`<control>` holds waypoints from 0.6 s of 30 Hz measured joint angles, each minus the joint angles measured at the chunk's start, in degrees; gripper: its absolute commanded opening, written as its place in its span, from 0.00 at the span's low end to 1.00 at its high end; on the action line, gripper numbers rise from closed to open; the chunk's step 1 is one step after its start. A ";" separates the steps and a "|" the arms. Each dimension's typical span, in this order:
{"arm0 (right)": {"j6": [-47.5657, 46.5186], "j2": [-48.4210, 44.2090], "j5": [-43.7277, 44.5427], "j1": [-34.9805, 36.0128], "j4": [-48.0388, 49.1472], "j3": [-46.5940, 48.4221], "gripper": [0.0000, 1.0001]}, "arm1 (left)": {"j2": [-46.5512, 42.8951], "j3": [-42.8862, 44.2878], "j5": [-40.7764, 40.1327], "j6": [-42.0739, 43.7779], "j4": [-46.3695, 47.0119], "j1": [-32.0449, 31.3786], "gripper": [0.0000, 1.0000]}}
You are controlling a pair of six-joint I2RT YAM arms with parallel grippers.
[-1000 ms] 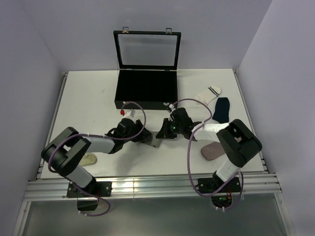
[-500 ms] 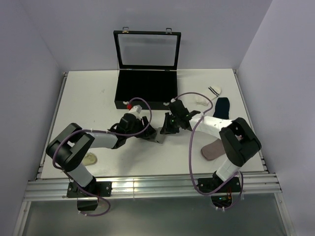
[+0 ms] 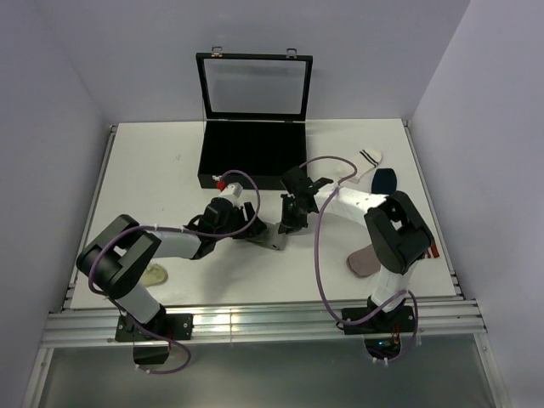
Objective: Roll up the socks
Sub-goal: Roll the sock at the center of the board.
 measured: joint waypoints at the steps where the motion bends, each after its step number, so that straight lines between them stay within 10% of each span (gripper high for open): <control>1: 0.00 0.26 0.13 0.09 -0.55 0.44 0.00 | -0.15 -0.11 -0.17 0.00 0.09 -0.02 0.67; 18: -0.07 3.30 1.49 0.81 -6.12 5.40 0.00 | -4.00 4.79 -16.79 6.45 -6.58 -19.74 0.61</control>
